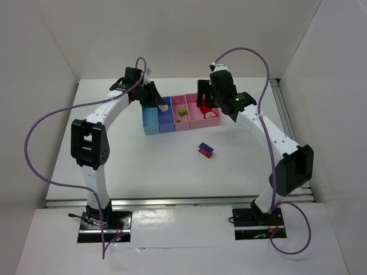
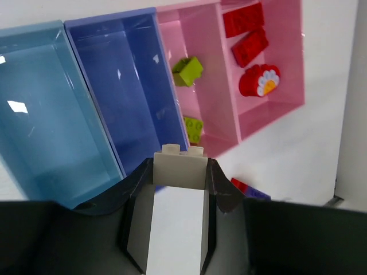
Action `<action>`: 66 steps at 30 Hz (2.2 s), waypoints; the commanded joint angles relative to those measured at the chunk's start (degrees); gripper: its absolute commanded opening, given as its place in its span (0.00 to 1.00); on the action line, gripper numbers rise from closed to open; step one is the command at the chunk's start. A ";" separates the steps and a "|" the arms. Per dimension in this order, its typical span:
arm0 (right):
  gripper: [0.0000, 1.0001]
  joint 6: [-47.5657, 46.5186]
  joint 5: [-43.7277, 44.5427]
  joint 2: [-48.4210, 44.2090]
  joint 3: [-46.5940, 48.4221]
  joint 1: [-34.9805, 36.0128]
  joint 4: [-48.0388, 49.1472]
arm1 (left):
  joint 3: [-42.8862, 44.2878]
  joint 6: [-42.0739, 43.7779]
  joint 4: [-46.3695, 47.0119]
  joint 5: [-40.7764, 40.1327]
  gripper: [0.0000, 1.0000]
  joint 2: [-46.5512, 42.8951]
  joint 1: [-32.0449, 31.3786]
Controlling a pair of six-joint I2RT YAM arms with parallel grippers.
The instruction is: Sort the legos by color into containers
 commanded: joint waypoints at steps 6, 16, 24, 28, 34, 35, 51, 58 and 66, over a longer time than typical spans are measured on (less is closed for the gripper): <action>0.82 2.03 4.44 -5.69 -3.44 -0.76 -5.26 | 14.01 -2.09 -4.84 -5.87 0.46 11.74 -1.91; 0.85 4.05 -0.65 -6.75 -12.84 -1.29 -7.99 | 16.57 0.20 -8.10 -7.46 0.95 8.76 -2.45; 1.00 -1.83 -7.43 3.68 -11.46 1.16 -14.64 | 17.10 4.50 -9.77 0.09 0.92 1.64 -2.45; 0.96 -7.10 -3.73 8.97 -6.88 3.71 -17.82 | 16.57 5.03 -10.30 0.19 0.91 -0.29 -2.45; 0.94 -10.97 -6.72 10.83 -8.37 5.92 -17.31 | 15.95 5.03 -10.30 0.19 0.88 -0.30 -2.45; 0.92 -10.98 -6.72 10.83 -9.33 5.92 -16.78 | 15.95 5.03 -10.30 0.71 0.88 -0.30 -2.45; 0.63 -13.00 -9.01 12.67 -14.26 5.39 -13.26 | 15.43 5.03 -10.30 2.30 0.86 -0.30 -2.45; 0.32 -12.39 -10.06 11.80 -13.48 4.86 -12.73 | 15.43 4.50 -10.82 2.30 0.85 0.23 -2.45; 0.19 -10.72 -21.18 2.66 -4.69 1.70 -14.05 | 15.18 10.90 -12.68 11.93 0.85 -1.52 -0.08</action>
